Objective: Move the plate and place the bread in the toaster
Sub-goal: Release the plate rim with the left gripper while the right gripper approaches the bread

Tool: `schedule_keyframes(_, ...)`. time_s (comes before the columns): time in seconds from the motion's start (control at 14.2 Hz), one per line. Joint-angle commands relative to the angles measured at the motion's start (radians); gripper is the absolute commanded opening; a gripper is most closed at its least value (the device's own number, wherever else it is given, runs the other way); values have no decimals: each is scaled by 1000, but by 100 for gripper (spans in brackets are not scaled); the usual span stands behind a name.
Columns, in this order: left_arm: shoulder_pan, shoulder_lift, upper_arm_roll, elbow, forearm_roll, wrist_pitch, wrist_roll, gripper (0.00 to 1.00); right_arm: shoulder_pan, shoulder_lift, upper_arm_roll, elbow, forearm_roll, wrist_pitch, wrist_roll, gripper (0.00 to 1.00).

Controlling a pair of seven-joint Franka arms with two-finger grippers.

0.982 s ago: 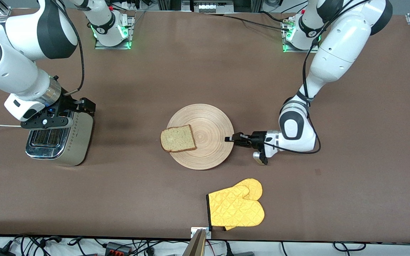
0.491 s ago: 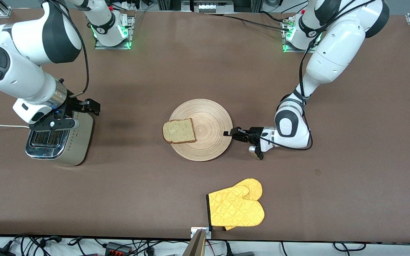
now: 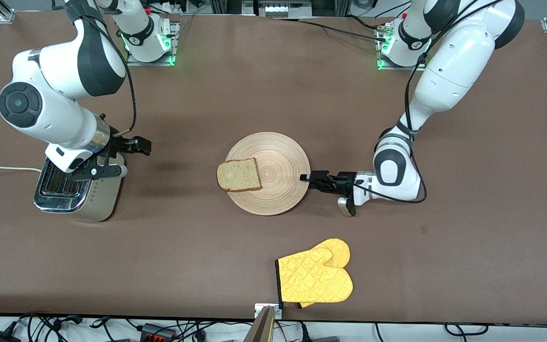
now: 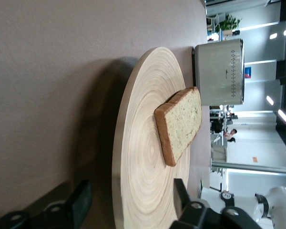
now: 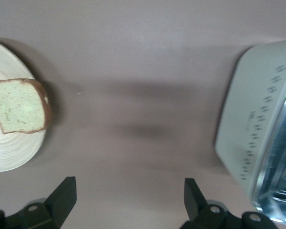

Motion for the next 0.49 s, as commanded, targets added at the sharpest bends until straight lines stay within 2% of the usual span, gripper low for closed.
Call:
schedule_keyframes(0.0, 86, -48, 11, 27, 168, -121, -20, 100, 13, 33, 3, 3, 89, 18, 10, 100)
schedule_keyframes(0.21, 167, -48, 9, 148, 432, -299, -45, 100, 24, 71, 3, 1, 124, 29, 11, 100)
schedule_keyframes(0.35, 198, -50, 10, 219, 564, -414, -77, 100, 22, 100, 3, 1, 221, 28, 8, 100)
schedule_keyframes(0.42, 214, -50, 11, 256, 627, -455, -95, 100, 24, 113, 3, 1, 235, 29, 7, 100)
